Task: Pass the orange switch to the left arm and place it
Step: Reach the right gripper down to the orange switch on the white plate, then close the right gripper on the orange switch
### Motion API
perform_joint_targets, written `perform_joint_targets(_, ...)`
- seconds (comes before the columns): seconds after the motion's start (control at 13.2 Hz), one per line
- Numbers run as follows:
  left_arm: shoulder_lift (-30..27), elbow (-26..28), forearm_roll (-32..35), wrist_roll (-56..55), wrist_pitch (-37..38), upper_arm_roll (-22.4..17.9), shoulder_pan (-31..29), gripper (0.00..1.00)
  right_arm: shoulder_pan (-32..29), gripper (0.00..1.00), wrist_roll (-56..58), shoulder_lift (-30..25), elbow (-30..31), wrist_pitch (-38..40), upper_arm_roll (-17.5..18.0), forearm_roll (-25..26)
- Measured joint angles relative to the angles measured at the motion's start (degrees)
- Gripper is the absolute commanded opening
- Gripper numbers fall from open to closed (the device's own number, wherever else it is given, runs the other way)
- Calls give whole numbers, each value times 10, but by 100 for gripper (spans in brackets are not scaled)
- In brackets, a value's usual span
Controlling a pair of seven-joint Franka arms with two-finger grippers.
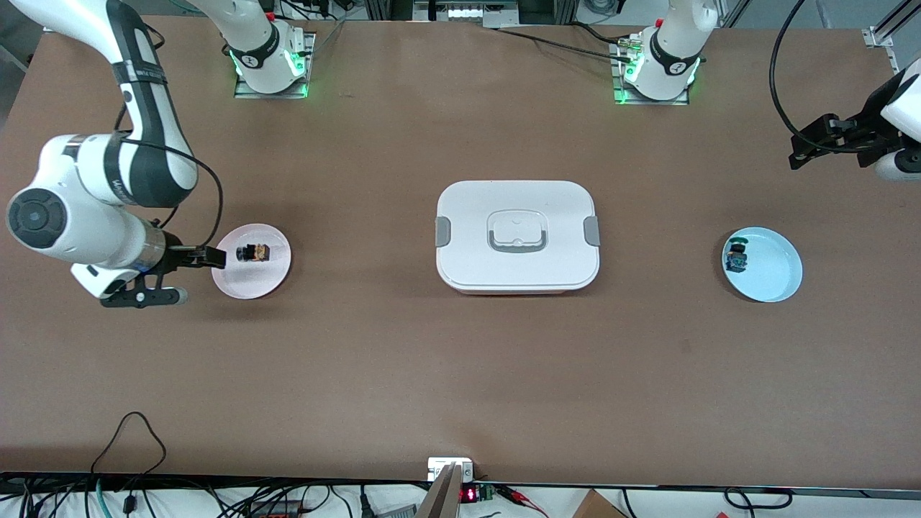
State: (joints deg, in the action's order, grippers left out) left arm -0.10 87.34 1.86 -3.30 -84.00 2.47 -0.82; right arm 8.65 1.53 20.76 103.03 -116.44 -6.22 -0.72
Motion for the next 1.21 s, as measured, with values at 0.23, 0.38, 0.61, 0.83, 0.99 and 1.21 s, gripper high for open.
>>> perform_joint_targets(0.23, 0, -1, 0, 0, 0, 1, 0, 100, 2, 100, 0, 0, 43, -33, 11, 0)
perform_joint_targets(0.38, 0, -1, 0, 0, 0, 1, 1, 100, 2, 100, 1, 0, 57, -36, 11, 0)
perform_joint_targets(0.61, 0, -2, 0, 0, 0, 2, 1, 100, 2, 100, 1, 8, 75, -48, 11, 0)
perform_joint_targets(0.83, 0, -2, 0, 0, 0, 2, 1, 100, 3, 100, 4, 24, 82, -57, 11, 1)
perform_joint_targets(0.99, 0, -2, 0, 0, 0, 2, 1, 100, 3, 100, 4, 35, 84, -66, 11, 1)
perform_joint_targets(1.21, 0, -2, 0, 0, 0, 2, 1, 100, 3, 100, 5, 48, 98, -94, 11, 1)
